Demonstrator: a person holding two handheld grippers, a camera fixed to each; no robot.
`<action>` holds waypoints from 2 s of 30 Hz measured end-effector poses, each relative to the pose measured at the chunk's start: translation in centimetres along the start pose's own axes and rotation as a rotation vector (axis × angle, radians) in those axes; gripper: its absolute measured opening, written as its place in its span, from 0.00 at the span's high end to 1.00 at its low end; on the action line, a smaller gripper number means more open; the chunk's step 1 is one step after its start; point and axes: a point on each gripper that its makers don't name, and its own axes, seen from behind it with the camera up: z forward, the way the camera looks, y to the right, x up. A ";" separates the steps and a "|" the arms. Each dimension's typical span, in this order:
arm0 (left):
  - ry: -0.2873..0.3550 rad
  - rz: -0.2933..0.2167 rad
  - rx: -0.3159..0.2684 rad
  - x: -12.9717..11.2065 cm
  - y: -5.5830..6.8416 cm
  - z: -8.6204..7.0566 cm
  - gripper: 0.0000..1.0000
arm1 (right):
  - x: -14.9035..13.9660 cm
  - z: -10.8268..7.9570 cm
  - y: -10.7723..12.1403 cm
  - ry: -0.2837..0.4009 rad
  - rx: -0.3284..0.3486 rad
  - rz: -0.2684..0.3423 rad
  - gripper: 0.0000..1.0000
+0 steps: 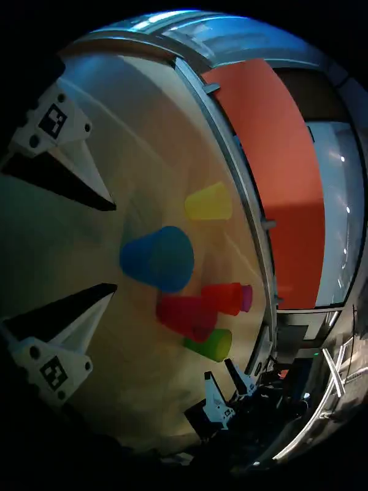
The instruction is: Pour water
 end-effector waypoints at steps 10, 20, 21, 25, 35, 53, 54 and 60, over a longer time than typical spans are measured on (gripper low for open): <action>0.086 -0.057 0.065 0.8 -0.9 -3.0 0.13 | 0.4 -2.3 0.4 0.051 -0.054 0.037 0.00; 0.193 -0.105 0.166 1.8 -3.1 -5.5 0.13 | 1.9 -3.6 1.4 0.127 -0.134 0.085 0.00; 0.205 -0.111 0.178 2.0 -3.4 -5.8 0.13 | 2.1 -3.7 1.7 0.138 -0.147 0.091 0.00; 0.256 -0.126 0.221 2.7 -4.2 -6.5 0.13 | 2.7 -4.1 2.6 0.172 -0.192 0.110 0.00; 0.391 -0.160 0.338 4.9 -6.4 -8.8 0.13 | 4.7 -5.3 5.0 0.273 -0.319 0.125 0.00; 0.576 -0.194 0.480 9.2 -8.8 -13.0 0.13 | 11.5 -9.5 9.8 0.556 -0.520 0.174 0.00; 0.583 -0.198 0.486 9.4 -9.0 -13.2 0.13 | 11.8 -9.9 10.0 0.572 -0.534 0.178 0.00; 0.617 -0.232 0.513 10.0 -9.6 -13.6 0.13 | 12.3 -11.5 11.9 0.646 -0.626 0.215 0.00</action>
